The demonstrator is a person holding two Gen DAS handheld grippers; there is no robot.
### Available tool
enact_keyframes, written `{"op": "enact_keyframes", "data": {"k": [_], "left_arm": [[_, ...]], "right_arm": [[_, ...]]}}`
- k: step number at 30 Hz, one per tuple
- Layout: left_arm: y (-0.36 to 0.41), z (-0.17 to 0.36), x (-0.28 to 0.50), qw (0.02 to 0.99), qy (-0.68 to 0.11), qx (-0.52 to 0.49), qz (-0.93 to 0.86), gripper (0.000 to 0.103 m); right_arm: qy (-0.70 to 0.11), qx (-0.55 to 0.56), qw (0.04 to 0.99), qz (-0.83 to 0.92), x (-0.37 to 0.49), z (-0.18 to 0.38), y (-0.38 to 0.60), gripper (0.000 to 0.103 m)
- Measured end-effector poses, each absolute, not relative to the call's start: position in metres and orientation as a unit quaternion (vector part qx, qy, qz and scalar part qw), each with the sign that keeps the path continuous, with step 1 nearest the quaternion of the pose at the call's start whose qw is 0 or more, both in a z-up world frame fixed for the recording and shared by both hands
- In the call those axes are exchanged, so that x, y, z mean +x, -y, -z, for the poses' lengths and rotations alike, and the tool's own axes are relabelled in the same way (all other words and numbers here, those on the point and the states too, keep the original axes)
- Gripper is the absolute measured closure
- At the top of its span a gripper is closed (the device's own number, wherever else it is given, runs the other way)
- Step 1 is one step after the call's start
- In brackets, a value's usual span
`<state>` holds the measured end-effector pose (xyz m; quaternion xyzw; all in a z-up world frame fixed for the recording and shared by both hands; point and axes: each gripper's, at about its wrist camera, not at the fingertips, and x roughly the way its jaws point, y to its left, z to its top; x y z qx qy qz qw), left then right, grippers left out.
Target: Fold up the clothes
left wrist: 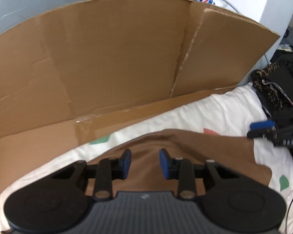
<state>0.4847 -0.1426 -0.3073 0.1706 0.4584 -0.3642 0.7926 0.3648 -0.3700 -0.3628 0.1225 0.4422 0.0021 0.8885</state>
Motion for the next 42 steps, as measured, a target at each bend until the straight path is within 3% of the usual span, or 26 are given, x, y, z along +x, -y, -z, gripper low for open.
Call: {"op": "enact_keyframes", "data": {"k": [4, 8, 17, 19, 22, 42], "left_arm": [[0.163, 0.314, 0.481, 0.789, -0.453, 0.18, 0.374, 0.075], [0.179, 0.328, 0.482, 0.785, -0.461, 0.178, 0.373, 0.084], [0.194, 0.346, 0.481, 0.784, -0.464, 0.176, 0.372, 0.09], [0.196, 0.349, 0.482, 0.783, -0.465, 0.177, 0.373, 0.091], [0.196, 0.353, 0.483, 0.783, -0.467, 0.174, 0.373, 0.091], [0.196, 0.364, 0.489, 0.794, -0.459, 0.15, 0.37, 0.09]], "right_arm": [[-0.442, 0.144, 0.886, -0.003, 0.351, 0.372, 0.375, 0.07], [-0.439, 0.17, 0.882, 0.002, 0.348, 0.38, 0.38, 0.07], [-0.433, 0.202, 0.879, 0.003, 0.356, 0.389, 0.385, 0.071], [-0.43, 0.191, 0.882, 0.006, 0.358, 0.385, 0.386, 0.093], [-0.426, 0.174, 0.888, 0.009, 0.361, 0.377, 0.387, 0.1], [-0.385, 0.077, 0.918, 0.06, 0.4, 0.336, 0.409, 0.102]]}}
